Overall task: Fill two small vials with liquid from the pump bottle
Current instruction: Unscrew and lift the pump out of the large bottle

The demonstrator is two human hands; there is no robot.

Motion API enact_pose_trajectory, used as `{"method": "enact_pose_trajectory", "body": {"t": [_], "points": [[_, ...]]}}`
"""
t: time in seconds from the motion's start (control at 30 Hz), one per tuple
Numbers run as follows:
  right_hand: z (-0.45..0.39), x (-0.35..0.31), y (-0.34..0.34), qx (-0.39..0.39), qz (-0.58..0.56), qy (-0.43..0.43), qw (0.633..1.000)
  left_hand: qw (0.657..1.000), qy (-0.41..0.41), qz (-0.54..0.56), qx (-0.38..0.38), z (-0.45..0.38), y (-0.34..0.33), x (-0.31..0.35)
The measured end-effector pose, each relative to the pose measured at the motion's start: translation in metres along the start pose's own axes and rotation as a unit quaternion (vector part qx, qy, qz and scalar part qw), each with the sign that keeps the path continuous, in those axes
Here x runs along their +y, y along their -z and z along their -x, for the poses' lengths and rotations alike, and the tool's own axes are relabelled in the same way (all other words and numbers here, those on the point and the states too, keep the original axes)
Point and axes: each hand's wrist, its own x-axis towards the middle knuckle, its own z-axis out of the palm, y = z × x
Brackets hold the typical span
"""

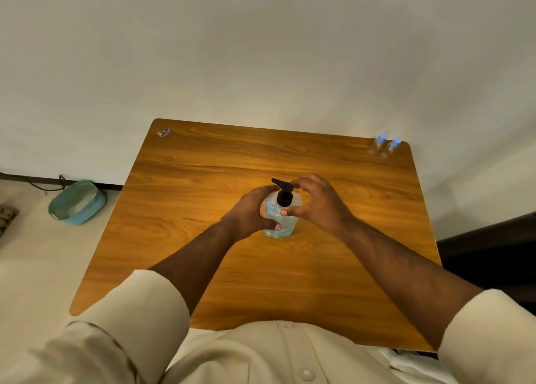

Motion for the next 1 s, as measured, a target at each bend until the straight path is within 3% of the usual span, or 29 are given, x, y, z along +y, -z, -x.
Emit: {"method": "enact_pose_trajectory", "body": {"t": [0.37,0.63,0.9,1.0], "points": [[-0.011,-0.015,0.001,-0.051,-0.03,0.018,0.998,1.0,0.015,0.026,-0.005,0.0,0.002,-0.003],[-0.018,-0.006,0.011,-0.136,-0.054,0.045,0.988,0.999,0.005,0.038,0.006,0.002,-0.001,-0.003],[-0.007,-0.006,-0.014,0.006,-0.079,0.046,0.996,0.999,0.005,0.038,0.004,0.005,-0.001,-0.003],[0.001,-0.002,-0.017,0.016,-0.101,0.046,0.994,1.0,0.003,0.03,-0.002,0.005,-0.002,-0.002]]}}
